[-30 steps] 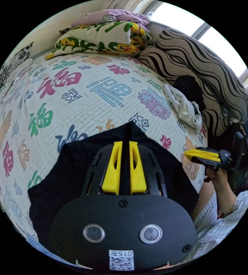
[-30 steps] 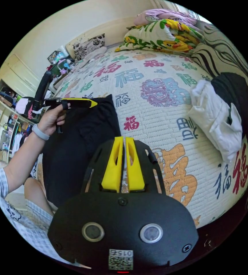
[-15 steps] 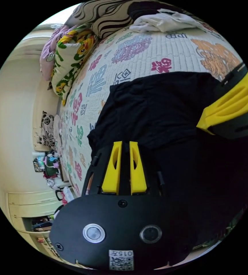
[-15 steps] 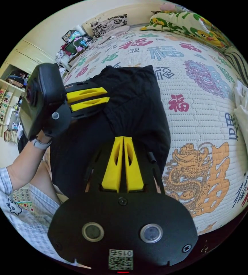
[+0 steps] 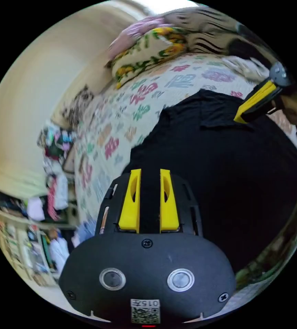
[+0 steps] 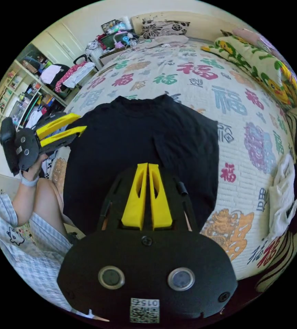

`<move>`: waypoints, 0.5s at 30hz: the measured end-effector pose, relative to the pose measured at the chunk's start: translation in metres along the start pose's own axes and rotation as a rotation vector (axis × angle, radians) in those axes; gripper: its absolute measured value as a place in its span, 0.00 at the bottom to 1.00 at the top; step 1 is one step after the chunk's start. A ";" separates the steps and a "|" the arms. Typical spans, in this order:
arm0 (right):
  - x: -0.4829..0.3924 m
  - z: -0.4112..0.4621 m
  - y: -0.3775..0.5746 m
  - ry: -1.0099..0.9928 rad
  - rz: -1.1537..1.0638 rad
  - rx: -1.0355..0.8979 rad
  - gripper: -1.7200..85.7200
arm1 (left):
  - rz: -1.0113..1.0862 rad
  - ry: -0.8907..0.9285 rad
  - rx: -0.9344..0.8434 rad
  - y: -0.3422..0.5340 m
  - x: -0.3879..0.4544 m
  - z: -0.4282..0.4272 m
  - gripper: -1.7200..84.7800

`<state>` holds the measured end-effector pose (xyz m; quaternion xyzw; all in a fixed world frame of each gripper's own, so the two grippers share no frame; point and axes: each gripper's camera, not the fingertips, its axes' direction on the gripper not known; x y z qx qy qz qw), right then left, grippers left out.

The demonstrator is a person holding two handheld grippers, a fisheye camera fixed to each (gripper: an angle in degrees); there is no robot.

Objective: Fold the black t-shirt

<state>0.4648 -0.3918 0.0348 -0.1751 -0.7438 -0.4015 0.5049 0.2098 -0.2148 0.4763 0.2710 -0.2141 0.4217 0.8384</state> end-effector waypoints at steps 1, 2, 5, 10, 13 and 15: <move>-0.020 0.012 -0.019 -0.009 -0.061 0.006 0.02 | -0.138 0.056 -0.042 0.037 -0.031 0.000 0.12; -0.042 0.026 -0.040 -0.020 -0.130 0.016 0.02 | -0.282 0.076 -0.076 0.076 -0.059 0.000 0.12; -0.112 0.066 -0.093 -0.063 -0.324 0.022 0.05 | -0.594 0.084 -0.138 0.172 -0.118 0.006 0.12; -0.217 0.147 -0.171 -0.160 -0.483 -0.014 0.08 | -0.913 0.203 -0.141 0.272 -0.188 0.023 0.13; -0.273 0.206 -0.208 -0.163 -0.549 -0.125 0.10 | -1.005 0.309 -0.136 0.306 -0.220 0.038 0.13; -0.306 0.246 -0.222 -0.097 -0.615 -0.199 0.11 | -1.032 0.370 -0.152 0.323 -0.232 0.045 0.13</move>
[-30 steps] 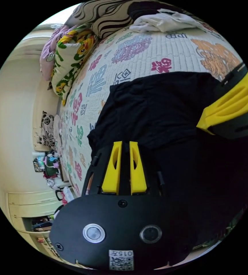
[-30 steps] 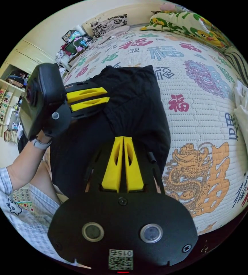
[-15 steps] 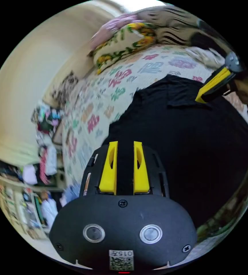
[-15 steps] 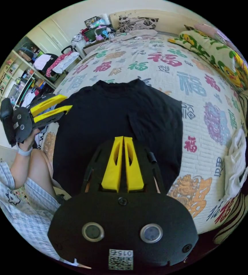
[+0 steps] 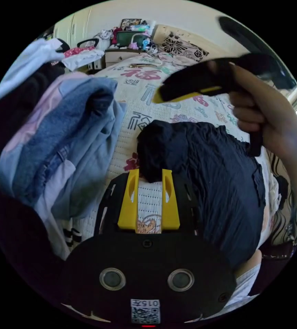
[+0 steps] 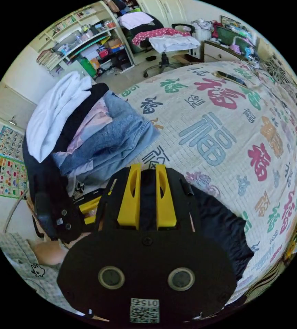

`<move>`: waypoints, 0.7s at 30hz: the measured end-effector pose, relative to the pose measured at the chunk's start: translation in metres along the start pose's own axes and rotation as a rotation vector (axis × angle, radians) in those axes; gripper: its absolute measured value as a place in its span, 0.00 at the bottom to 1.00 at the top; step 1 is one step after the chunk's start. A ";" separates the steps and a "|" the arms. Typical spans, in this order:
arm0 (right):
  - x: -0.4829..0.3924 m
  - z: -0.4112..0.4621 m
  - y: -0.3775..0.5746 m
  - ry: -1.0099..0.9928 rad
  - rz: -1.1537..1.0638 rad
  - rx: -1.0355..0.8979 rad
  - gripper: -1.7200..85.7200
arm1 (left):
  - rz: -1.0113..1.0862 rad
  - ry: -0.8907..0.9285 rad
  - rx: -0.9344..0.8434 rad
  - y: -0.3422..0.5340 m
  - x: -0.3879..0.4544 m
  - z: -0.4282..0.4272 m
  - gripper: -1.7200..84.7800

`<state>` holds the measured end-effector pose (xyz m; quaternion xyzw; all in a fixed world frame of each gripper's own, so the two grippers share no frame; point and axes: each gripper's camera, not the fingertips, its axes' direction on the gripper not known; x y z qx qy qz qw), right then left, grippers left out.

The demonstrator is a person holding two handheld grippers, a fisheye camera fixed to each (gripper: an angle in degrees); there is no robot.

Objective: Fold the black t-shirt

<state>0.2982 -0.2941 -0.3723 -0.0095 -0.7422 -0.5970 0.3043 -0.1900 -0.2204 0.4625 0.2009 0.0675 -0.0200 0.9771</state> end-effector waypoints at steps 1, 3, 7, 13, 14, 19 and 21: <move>-0.007 0.027 -0.020 0.030 -0.037 -0.085 0.11 | -0.013 0.045 -0.005 -0.001 -0.013 -0.003 0.12; -0.014 0.068 -0.041 0.050 -0.085 -0.226 0.11 | -0.027 0.073 0.001 -0.002 -0.031 -0.010 0.11; -0.022 0.127 -0.065 0.186 -0.188 -0.393 0.02 | -0.034 0.145 0.006 -0.003 -0.066 -0.030 0.08; 0.003 0.122 -0.091 0.147 -0.067 -0.202 0.01 | -0.105 0.161 0.088 -0.002 -0.117 -0.070 0.04; 0.009 0.118 -0.094 0.101 -0.051 -0.147 0.02 | -0.095 0.158 0.112 -0.002 -0.123 -0.080 0.04; -0.002 0.168 -0.104 0.153 -0.240 -0.427 0.10 | -0.053 0.181 0.080 -0.007 -0.138 -0.094 0.05; -0.006 0.191 -0.102 0.226 -0.304 -0.503 0.09 | -0.056 0.196 0.070 -0.007 -0.144 -0.098 0.05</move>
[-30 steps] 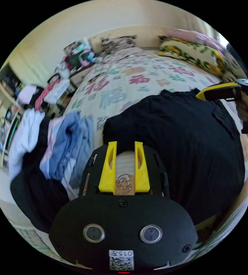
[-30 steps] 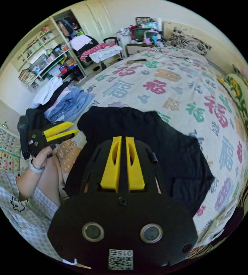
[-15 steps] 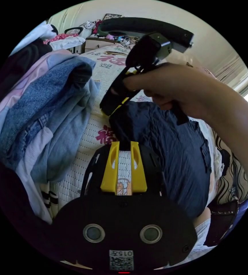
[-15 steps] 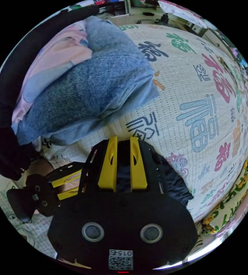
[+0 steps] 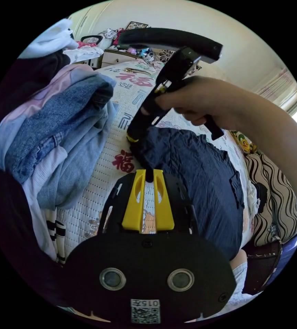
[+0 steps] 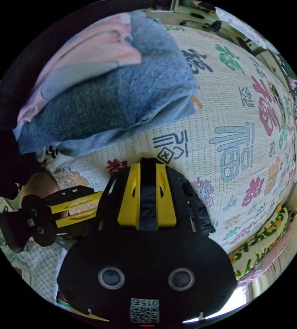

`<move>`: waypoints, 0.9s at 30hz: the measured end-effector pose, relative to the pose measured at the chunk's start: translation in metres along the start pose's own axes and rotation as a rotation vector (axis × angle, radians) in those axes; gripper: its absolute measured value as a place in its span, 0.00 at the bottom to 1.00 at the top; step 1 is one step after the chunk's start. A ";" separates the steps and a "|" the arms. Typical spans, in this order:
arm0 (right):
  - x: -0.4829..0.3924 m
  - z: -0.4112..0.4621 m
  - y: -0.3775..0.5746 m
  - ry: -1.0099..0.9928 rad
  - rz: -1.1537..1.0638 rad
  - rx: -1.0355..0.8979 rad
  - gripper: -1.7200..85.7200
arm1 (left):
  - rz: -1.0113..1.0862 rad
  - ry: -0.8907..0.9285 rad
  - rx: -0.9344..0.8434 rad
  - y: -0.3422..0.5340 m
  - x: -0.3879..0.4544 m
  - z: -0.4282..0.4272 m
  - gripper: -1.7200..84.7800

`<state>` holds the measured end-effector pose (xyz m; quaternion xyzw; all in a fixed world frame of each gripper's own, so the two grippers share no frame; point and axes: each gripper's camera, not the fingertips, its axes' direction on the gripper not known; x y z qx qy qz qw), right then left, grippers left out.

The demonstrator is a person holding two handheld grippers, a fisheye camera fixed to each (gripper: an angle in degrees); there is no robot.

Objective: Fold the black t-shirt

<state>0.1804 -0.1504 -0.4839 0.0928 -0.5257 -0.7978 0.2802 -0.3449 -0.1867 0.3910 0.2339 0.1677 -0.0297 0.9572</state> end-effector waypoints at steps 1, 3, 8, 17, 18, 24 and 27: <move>-0.002 0.009 -0.005 0.049 -0.014 -0.021 0.06 | 0.000 0.000 -0.005 -0.001 -0.003 -0.004 0.05; -0.001 0.012 -0.009 0.108 -0.016 -0.001 0.02 | 0.004 0.004 -0.014 -0.001 -0.007 -0.009 0.05; 0.045 -0.014 -0.003 -0.134 0.161 0.216 0.01 | 0.001 -0.047 0.035 -0.002 -0.015 -0.035 0.05; 0.100 -0.006 0.005 -0.314 0.318 0.278 0.08 | -0.161 -0.044 0.039 -0.008 -0.040 -0.046 0.13; 0.099 -0.006 0.003 -0.308 0.314 0.276 0.09 | -0.168 -0.048 0.048 -0.009 -0.040 -0.047 0.13; 0.088 -0.012 -0.011 -0.076 0.268 0.170 0.02 | -0.165 -0.008 0.032 -0.016 -0.033 -0.037 0.08; 0.091 -0.027 0.003 -0.053 0.258 0.205 0.01 | -0.118 0.003 0.006 -0.016 -0.019 -0.033 0.03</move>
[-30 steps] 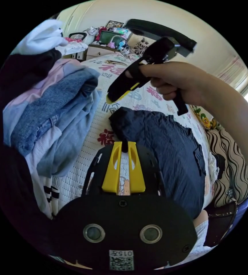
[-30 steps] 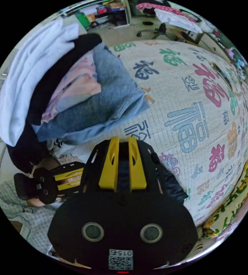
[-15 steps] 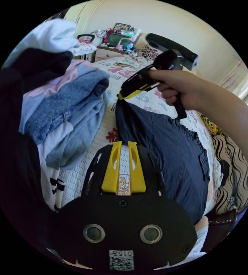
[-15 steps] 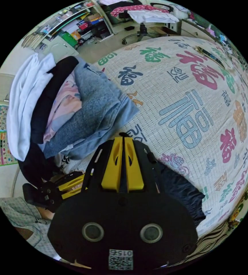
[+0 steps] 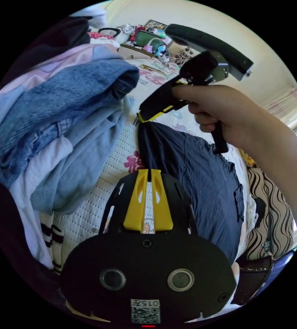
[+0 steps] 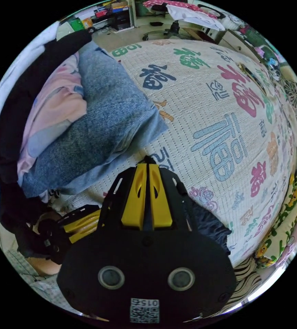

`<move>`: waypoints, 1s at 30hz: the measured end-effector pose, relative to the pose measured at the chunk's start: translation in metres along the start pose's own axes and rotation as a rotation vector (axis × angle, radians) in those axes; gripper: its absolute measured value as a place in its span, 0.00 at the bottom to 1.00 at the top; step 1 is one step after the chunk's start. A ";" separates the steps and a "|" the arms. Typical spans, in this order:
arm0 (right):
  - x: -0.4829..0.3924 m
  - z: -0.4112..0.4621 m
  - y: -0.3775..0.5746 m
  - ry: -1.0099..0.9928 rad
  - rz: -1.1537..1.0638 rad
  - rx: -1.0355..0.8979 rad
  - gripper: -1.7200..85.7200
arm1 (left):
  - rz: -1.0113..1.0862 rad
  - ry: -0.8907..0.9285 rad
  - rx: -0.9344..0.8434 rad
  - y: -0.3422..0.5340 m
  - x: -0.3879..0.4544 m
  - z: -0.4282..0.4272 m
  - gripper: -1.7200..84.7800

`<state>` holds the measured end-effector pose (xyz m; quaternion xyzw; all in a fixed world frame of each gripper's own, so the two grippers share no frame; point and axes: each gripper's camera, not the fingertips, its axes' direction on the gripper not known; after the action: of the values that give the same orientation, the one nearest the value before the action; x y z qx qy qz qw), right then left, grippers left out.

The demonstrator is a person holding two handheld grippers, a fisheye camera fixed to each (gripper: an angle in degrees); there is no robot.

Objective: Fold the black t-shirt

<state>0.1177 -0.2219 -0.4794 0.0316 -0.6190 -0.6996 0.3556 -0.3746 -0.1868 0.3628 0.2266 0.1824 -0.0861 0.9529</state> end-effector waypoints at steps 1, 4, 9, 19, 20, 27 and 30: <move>0.009 -0.012 0.008 -0.038 0.029 0.044 0.01 | -0.013 -0.018 0.028 0.003 0.003 -0.005 0.02; 0.042 -0.053 0.044 -0.189 0.118 0.226 0.01 | 0.011 -0.003 0.122 0.011 0.018 -0.024 0.02; 0.103 -0.104 0.147 -0.342 0.274 0.508 0.01 | 0.416 -0.095 0.255 0.023 0.100 -0.051 0.02; 0.178 -0.064 0.310 -0.470 0.658 0.424 0.06 | 1.016 -0.158 -0.037 0.091 0.248 0.037 0.07; 0.183 -0.064 0.317 -0.457 0.699 0.390 0.08 | 1.022 -0.149 -0.091 0.090 0.253 0.047 0.08; 0.196 -0.111 0.344 -0.390 0.712 0.467 0.09 | 0.942 0.091 -0.039 0.069 0.261 0.037 0.09; 0.178 -0.126 0.324 -0.400 0.518 0.406 0.06 | 0.901 0.038 -0.031 0.056 0.268 0.054 0.09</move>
<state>0.1947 -0.4175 -0.1505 -0.1934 -0.7894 -0.4421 0.3793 -0.0977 -0.1839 0.3263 0.2704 0.0844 0.3441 0.8952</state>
